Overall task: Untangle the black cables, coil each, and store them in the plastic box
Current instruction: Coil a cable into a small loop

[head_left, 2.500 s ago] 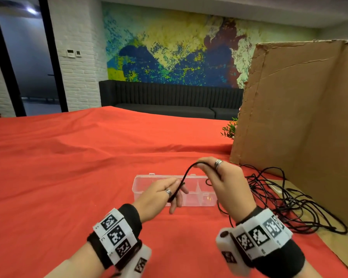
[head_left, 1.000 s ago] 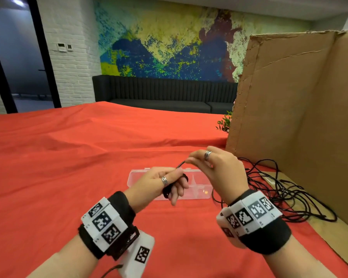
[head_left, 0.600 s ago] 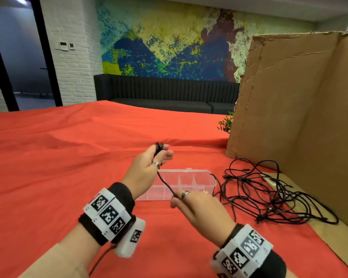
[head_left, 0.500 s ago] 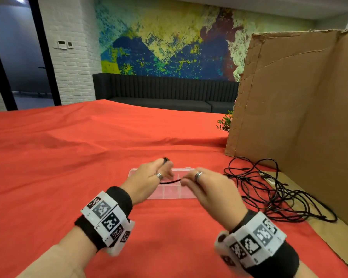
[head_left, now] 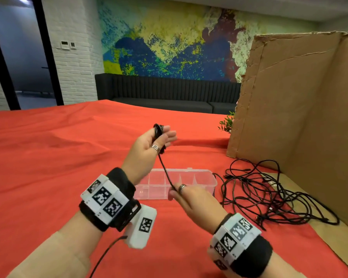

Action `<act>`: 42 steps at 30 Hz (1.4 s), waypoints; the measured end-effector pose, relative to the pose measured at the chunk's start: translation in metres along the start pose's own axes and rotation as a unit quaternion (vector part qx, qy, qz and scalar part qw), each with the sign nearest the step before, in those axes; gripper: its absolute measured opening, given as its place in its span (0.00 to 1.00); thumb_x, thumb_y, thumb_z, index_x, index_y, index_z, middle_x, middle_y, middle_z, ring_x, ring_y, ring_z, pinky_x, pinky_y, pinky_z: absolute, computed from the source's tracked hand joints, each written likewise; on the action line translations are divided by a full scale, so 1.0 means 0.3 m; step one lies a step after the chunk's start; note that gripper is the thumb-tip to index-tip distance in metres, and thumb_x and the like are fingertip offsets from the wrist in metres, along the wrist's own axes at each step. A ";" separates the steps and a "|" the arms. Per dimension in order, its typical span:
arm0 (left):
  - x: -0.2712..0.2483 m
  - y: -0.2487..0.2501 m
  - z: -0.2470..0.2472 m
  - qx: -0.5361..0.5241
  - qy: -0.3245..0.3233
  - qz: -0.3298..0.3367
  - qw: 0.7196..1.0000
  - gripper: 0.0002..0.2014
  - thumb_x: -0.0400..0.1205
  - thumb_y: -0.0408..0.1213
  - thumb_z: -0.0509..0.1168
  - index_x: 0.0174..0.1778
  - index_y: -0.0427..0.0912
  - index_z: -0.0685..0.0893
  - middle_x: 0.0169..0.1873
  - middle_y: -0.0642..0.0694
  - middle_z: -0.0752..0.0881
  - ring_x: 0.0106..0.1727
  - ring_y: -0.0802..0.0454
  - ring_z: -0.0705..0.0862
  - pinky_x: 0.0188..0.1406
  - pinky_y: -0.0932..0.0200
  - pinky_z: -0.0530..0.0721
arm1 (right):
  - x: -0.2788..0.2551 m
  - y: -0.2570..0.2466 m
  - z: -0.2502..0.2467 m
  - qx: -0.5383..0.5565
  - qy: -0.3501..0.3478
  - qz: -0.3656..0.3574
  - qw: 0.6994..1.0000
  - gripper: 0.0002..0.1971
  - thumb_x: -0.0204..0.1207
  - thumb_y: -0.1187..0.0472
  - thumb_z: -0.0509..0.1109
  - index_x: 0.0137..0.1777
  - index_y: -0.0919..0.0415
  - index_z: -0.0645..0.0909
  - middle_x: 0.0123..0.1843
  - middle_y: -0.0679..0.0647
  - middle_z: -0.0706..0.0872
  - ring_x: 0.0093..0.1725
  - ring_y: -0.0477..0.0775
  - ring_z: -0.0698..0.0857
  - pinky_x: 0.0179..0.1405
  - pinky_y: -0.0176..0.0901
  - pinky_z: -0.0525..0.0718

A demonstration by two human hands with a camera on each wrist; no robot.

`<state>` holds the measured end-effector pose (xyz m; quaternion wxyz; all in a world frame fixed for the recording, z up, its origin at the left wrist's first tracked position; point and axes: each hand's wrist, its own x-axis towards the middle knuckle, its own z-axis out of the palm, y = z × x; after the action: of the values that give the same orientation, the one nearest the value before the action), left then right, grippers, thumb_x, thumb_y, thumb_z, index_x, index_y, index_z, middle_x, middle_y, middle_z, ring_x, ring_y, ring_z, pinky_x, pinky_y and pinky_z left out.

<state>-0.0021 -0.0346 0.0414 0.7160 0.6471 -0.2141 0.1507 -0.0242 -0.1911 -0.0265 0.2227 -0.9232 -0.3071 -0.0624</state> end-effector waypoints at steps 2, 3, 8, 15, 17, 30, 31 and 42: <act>0.001 -0.052 -0.041 0.267 -0.030 0.045 0.962 0.11 0.86 0.33 0.54 0.62 0.37 0.75 0.54 0.44 0.85 0.56 0.52 0.85 0.62 0.53 0.81 | -0.025 -0.027 -0.032 0.010 0.042 -0.022 0.999 0.22 0.77 0.41 0.45 0.49 0.50 0.79 0.30 0.42 0.77 0.45 0.52 0.81 0.42 0.47 0.74; -0.003 -0.074 -0.062 0.364 -0.050 0.062 0.928 0.11 0.86 0.35 0.53 0.60 0.36 0.75 0.54 0.42 0.85 0.57 0.48 0.84 0.61 0.49 0.80 | -0.035 -0.035 -0.062 0.010 0.074 -0.025 0.997 0.23 0.76 0.39 0.45 0.48 0.49 0.79 0.27 0.40 0.73 0.42 0.51 0.80 0.40 0.47 0.73; -0.049 -0.083 -0.096 0.427 -0.168 0.042 0.887 0.19 0.84 0.51 0.52 0.47 0.40 0.81 0.40 0.47 0.87 0.45 0.54 0.84 0.47 0.55 0.78 | -0.041 0.012 -0.195 -0.058 0.272 -0.008 0.960 0.22 0.74 0.37 0.51 0.44 0.47 0.83 0.39 0.44 0.88 0.40 0.53 0.87 0.35 0.50 0.84; -0.098 0.033 0.047 -0.088 -0.218 -0.077 0.969 0.11 0.79 0.34 0.58 0.46 0.34 0.84 0.36 0.43 0.89 0.36 0.48 0.89 0.39 0.61 0.84 | 0.066 0.066 -0.197 -0.024 0.226 0.095 0.969 0.16 0.78 0.42 0.62 0.50 0.50 0.86 0.47 0.51 0.88 0.46 0.55 0.84 0.42 0.47 0.78; -0.071 0.051 0.062 -0.214 -0.133 -0.062 0.966 0.10 0.81 0.33 0.59 0.49 0.34 0.83 0.40 0.41 0.90 0.41 0.48 0.89 0.43 0.61 0.86 | 0.073 0.037 -0.119 -0.004 0.126 0.072 0.989 0.18 0.81 0.44 0.58 0.48 0.55 0.84 0.47 0.56 0.88 0.51 0.59 0.84 0.43 0.47 0.75; -0.072 -0.073 -0.077 0.362 -0.192 -0.056 0.910 0.24 0.87 0.48 0.49 0.43 0.33 0.83 0.34 0.44 0.88 0.36 0.50 0.85 0.38 0.61 0.78 | -0.004 0.032 -0.208 0.021 0.166 -0.011 0.986 0.15 0.74 0.41 0.59 0.41 0.46 0.84 0.36 0.43 0.86 0.36 0.39 0.82 0.43 0.49 0.82; -0.083 -0.056 -0.056 0.279 -0.213 -0.114 0.930 0.26 0.86 0.49 0.50 0.41 0.32 0.84 0.31 0.43 0.88 0.33 0.50 0.86 0.34 0.65 0.77 | 0.008 0.045 -0.224 0.006 0.208 -0.004 0.978 0.14 0.73 0.41 0.62 0.42 0.46 0.85 0.38 0.45 0.87 0.39 0.46 0.85 0.42 0.52 0.83; -0.051 -0.004 -0.010 -0.171 -0.083 -0.050 0.981 0.11 0.83 0.34 0.56 0.55 0.34 0.79 0.47 0.41 0.88 0.48 0.49 0.88 0.49 0.63 0.85 | 0.042 -0.005 -0.018 0.113 0.054 -0.031 0.992 0.11 0.84 0.57 0.59 0.55 0.57 0.83 0.50 0.46 0.87 0.51 0.39 0.81 0.52 0.27 0.73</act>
<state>-0.0143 -0.0308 0.0326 0.8024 0.5356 -0.2625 0.0215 -0.0149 -0.1857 -0.0179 0.3401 -0.8771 -0.3286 -0.0836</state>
